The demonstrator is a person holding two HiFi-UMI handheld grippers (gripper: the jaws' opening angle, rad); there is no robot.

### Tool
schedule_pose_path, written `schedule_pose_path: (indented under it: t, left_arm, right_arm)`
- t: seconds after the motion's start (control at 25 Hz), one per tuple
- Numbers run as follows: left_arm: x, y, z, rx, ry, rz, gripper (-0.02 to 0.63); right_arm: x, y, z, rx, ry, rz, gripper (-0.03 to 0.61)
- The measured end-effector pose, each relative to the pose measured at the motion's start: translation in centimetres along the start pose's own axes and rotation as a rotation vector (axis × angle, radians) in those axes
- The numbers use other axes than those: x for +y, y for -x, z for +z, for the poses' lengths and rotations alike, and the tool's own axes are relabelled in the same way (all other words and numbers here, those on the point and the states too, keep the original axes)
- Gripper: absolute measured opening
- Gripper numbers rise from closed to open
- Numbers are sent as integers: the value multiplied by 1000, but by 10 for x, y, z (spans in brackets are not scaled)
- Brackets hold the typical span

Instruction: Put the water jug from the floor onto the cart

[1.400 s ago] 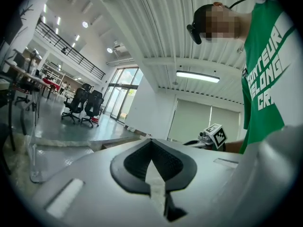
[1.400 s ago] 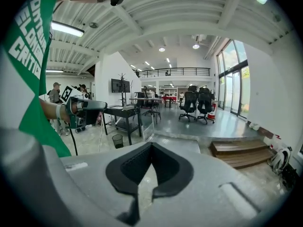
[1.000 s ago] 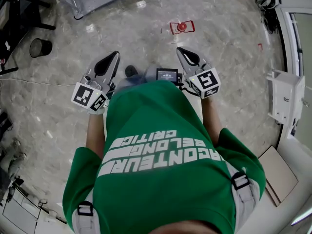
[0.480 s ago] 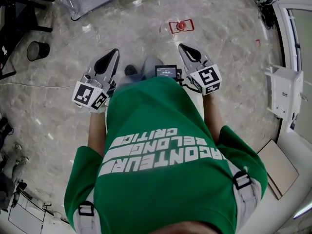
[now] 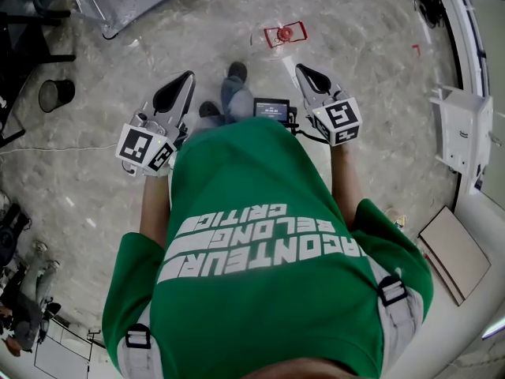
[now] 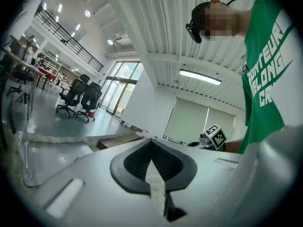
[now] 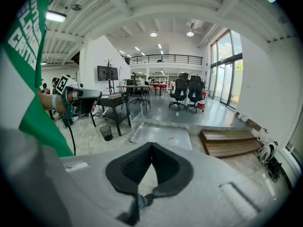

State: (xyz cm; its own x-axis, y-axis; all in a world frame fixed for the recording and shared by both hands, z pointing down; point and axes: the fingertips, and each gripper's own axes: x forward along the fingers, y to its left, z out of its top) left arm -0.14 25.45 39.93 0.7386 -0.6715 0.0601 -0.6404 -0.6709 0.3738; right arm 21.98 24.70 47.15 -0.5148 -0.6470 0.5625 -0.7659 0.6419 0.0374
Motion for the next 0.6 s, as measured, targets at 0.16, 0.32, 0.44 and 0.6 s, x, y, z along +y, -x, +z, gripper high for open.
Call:
schedule_pose_path:
  t: [0.16, 0.32, 0.44, 0.6]
  left_arm:
    - [10, -27, 1, 19, 22, -12, 15]
    - [25, -56, 12, 28, 15, 1, 14]
    - [37, -77, 19, 37, 12, 27, 15]
    - [36, -110, 27, 81, 2, 14, 15]
  right_arm:
    - [-30, -11, -3, 8, -2, -29, -8]
    - [-59, -26, -15, 35, -31, -50, -8]
    - [-87, -35, -14, 33, -46, -67, -8]
    - [-124, -42, -10, 36, -40, -83, -8]
